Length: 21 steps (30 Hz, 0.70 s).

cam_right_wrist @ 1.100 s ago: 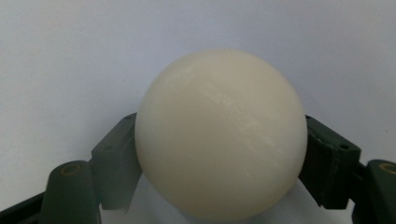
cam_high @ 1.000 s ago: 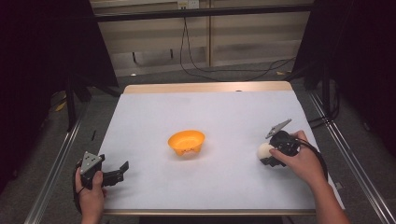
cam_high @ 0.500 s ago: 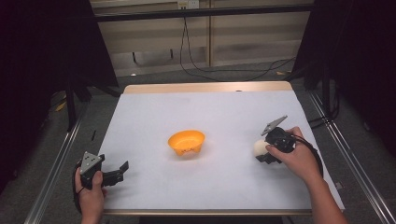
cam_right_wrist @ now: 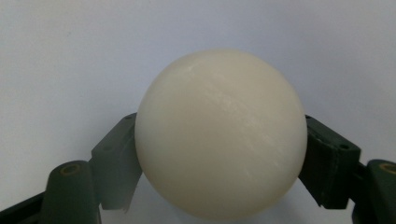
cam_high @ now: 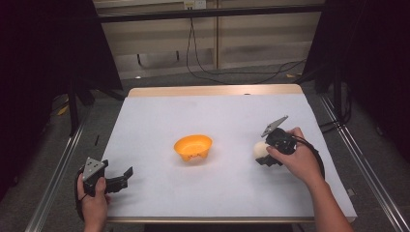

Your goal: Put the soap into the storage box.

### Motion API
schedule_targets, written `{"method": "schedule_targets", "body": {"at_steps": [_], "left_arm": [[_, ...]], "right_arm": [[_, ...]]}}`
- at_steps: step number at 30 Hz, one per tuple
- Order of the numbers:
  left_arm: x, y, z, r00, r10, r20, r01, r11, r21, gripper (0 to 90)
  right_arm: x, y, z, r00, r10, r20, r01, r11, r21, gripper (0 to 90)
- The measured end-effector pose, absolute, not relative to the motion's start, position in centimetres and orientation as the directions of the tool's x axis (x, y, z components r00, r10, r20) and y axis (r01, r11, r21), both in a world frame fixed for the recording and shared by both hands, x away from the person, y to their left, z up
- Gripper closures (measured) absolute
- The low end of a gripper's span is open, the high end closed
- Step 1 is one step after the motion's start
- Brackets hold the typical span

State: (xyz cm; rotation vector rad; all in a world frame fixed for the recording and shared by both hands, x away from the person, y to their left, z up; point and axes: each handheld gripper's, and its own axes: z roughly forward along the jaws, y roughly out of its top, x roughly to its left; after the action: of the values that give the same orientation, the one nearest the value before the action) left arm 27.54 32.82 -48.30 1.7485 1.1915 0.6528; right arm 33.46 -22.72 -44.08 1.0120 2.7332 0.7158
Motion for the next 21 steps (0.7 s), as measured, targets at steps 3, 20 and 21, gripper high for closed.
{"method": "schedule_targets", "body": {"at_steps": [3,20,21], "left_arm": [[27.5,32.8,-48.3,0.397,0.916,-0.058,0.442,-0.135,0.887,0.0],[27.5,32.8,-48.3,0.399,0.915,-0.063,0.440,-0.130,0.889,0.0],[27.5,32.8,-48.3,0.399,0.915,-0.063,0.440,-0.130,0.889,0.0]], "right_arm": [[33.7,-22.3,-44.0,-0.771,0.637,0.030,0.569,0.667,0.481,24.3],[34.6,-20.4,-43.4,-0.787,0.616,0.034,0.551,0.677,0.488,24.3],[34.7,-20.3,-43.4,-0.790,0.612,0.030,0.546,0.681,0.488,24.3]]}}
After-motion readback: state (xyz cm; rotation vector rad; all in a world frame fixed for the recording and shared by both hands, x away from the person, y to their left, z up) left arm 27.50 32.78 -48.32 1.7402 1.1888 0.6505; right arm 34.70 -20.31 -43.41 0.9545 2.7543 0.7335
